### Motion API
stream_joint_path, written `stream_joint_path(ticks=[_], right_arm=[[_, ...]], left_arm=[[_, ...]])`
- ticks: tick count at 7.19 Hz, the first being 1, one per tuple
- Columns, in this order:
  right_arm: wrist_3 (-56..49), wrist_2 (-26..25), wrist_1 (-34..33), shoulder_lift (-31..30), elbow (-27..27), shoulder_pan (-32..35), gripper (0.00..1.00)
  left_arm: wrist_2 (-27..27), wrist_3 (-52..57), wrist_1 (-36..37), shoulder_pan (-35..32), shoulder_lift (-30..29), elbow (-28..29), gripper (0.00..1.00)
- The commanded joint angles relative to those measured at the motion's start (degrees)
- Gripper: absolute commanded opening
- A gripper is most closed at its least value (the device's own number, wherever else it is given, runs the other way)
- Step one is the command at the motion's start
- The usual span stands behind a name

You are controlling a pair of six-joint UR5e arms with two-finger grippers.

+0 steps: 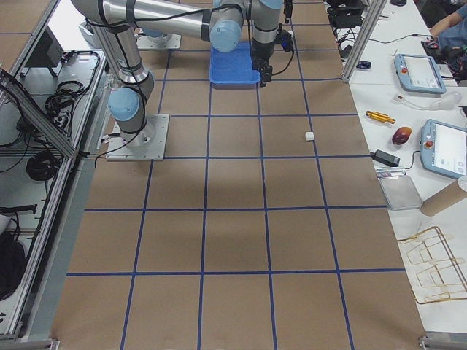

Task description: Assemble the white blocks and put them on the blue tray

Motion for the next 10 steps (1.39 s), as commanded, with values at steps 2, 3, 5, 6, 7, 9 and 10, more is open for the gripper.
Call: stream_joint_path(ticks=[2,3,5,6,7,9,10], right_arm=[[-24.0,2.8,-10.0,7.8,-1.6,-5.0,1.00],[-29.4,3.9,-11.1,11.0,-3.6,-5.5,1.00],[-48.1,8.9,-11.0,17.5,-8.0,-7.3,0.99],[-53.1,10.0,-10.6,20.0,-9.4,-8.0,1.00],[-53.1,10.1,-10.2,20.0,-9.0,-8.0,1.00],[-56.4,13.3,-10.0,21.1,-8.9,-8.1,1.00],[-58.7,13.6,-10.8,22.8,-9.7,-8.1,1.00]], left_arm=[[0.5,0.7,2.2,2.1,-6.0,2.8,1.00],[0.4,0.2,4.5,2.1,-7.2,3.0,1.00],[0.4,-0.4,5.7,2.1,-8.7,2.7,0.99],[0.4,0.5,5.7,2.1,-8.7,2.7,0.98],[0.3,0.1,5.6,2.1,-8.9,2.7,0.90],[-0.3,-0.8,5.6,2.1,-8.9,2.8,0.43],[-0.5,-1.6,5.6,2.1,-8.9,2.9,0.22]])
